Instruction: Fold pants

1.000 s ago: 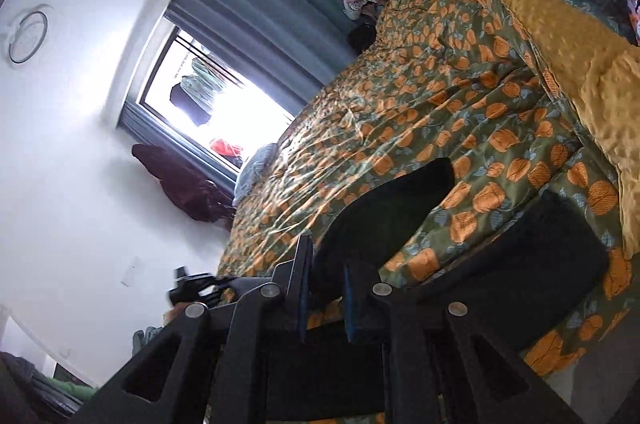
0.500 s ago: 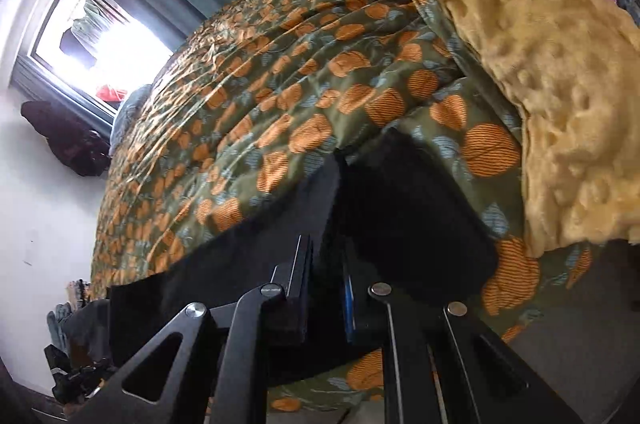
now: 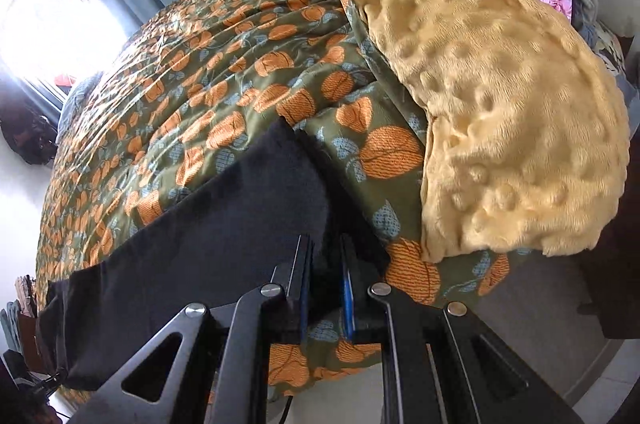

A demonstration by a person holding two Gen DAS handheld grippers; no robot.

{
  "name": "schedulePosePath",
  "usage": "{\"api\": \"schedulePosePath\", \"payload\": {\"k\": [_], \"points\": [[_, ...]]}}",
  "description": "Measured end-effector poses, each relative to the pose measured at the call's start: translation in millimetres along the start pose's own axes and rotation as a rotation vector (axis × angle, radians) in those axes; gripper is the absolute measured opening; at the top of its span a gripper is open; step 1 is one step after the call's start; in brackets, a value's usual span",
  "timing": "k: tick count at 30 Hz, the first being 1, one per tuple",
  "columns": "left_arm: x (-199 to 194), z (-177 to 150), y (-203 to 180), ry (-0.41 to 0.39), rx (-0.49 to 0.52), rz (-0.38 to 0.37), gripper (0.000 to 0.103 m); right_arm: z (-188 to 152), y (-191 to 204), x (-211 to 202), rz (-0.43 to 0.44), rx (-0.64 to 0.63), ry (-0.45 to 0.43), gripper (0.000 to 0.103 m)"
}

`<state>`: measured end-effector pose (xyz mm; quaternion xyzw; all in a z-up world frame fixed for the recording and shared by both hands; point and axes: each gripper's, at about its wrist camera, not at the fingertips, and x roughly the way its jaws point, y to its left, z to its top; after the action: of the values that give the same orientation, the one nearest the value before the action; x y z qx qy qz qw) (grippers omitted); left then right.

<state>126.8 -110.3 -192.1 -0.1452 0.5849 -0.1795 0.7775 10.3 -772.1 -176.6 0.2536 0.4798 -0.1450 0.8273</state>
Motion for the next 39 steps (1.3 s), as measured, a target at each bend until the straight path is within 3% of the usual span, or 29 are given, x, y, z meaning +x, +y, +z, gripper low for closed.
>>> {"api": "schedulePosePath", "payload": {"k": [14, 17, 19, 21, 23, 24, 26, 28, 31, 34, 37, 39], "points": [[10.8, -15.0, -0.2, 0.070, 0.044, 0.052, 0.005, -0.6, 3.3, 5.8, -0.026, 0.011, 0.004, 0.013], [16.4, -15.7, 3.2, 0.127, 0.034, 0.077, 0.014, -1.7, 6.1, 6.9, -0.037, 0.003, 0.004, 0.014], [15.0, -19.0, 8.0, 0.177, 0.041, 0.100, 0.033, -3.1, 8.6, 4.2, -0.047, -0.001, -0.005, 0.015], [-3.8, -25.2, 15.5, 0.181, 0.070, 0.123, 0.046, -5.6, 12.8, -2.0, -0.066, -0.010, -0.013, 0.026], [-30.0, -28.3, 20.4, 0.147, 0.097, 0.126, 0.051, -9.5, 18.7, -15.9, -0.120, -0.034, -0.048, 0.076], [-42.6, -27.5, 21.9, 0.117, 0.110, 0.131, 0.052, -13.2, 23.8, -29.3, -0.165, -0.049, -0.100, 0.082], [-72.5, -19.5, 20.0, 0.012, 0.147, 0.155, 0.062, -18.4, 33.3, -49.3, -0.216, -0.075, -0.174, 0.083], [-91.3, -3.7, 15.8, -0.109, 0.172, 0.185, 0.081, -25.7, 54.3, -70.4, -0.245, -0.102, -0.255, 0.084], [-85.0, 26.5, 11.9, -0.223, 0.193, 0.210, 0.085, -41.1, 96.8, -82.5, -0.183, -0.133, -0.317, 0.090], [-50.9, 42.2, 11.2, -0.245, 0.228, 0.291, 0.085, -64.7, 150.5, -67.1, -0.039, -0.162, -0.293, 0.091], [-8.7, 30.6, 20.0, -0.140, 0.283, 0.375, 0.082, -94.6, 203.2, -33.8, 0.073, -0.239, -0.213, 0.091], [9.1, 15.4, 33.8, -0.047, 0.285, 0.415, 0.079, -113.3, 229.6, -12.7, 0.097, -0.297, -0.181, 0.091]]}}
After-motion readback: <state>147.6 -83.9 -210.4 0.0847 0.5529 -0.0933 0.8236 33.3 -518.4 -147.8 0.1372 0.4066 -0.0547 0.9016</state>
